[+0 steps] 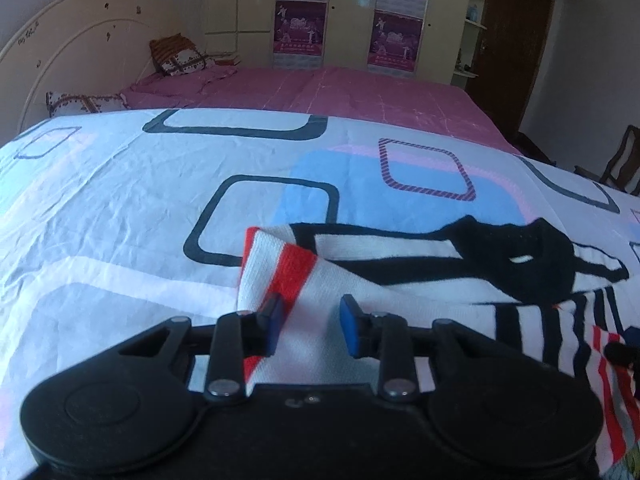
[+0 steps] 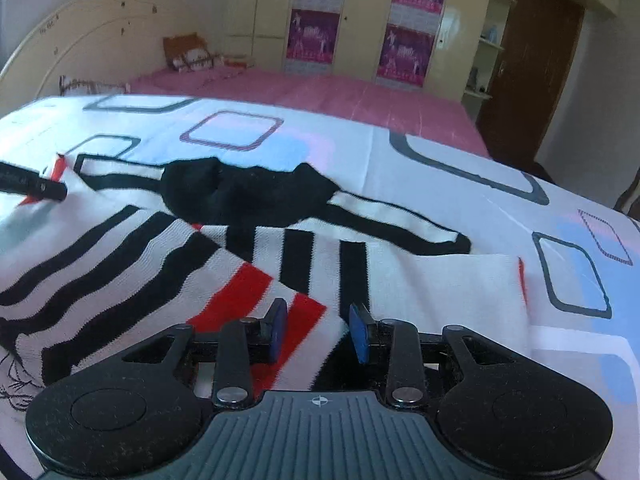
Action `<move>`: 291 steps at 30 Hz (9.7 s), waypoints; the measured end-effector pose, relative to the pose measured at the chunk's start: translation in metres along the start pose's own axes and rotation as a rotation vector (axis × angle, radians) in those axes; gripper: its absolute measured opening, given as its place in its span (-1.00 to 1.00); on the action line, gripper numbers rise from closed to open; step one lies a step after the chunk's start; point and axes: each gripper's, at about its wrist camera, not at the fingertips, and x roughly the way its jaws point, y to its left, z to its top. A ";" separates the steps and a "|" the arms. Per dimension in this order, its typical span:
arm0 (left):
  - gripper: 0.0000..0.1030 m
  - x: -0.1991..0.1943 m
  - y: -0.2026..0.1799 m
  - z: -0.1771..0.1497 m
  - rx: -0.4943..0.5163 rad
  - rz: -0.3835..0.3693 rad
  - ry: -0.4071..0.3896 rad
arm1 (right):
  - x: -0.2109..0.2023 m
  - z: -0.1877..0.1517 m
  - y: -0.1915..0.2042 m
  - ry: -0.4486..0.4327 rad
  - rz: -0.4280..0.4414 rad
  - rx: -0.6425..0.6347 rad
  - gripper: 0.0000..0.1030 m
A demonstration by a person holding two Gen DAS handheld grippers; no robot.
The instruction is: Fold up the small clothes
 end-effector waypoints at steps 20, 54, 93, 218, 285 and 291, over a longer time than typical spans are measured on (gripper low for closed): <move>-0.30 -0.069 -0.042 -0.062 0.099 -0.107 0.033 | -0.038 -0.037 -0.015 0.008 0.018 0.027 -0.37; -0.11 -0.145 -0.059 -0.092 0.147 -0.083 0.031 | -0.141 -0.081 -0.042 -0.025 0.059 0.135 -0.36; 0.25 -0.274 0.021 -0.241 0.052 -0.117 0.099 | -0.283 -0.205 0.000 0.031 -0.006 0.195 0.57; -0.89 0.008 0.000 0.013 0.048 -0.249 0.061 | 0.024 0.028 -0.126 0.035 0.251 0.201 -0.91; -0.02 -0.035 -0.039 -0.032 0.095 -0.071 -0.016 | 0.004 -0.011 -0.069 -0.032 -0.030 0.027 -0.01; -0.05 -0.069 -0.059 -0.038 0.099 -0.125 -0.039 | -0.029 -0.006 -0.035 -0.060 0.117 0.052 -0.01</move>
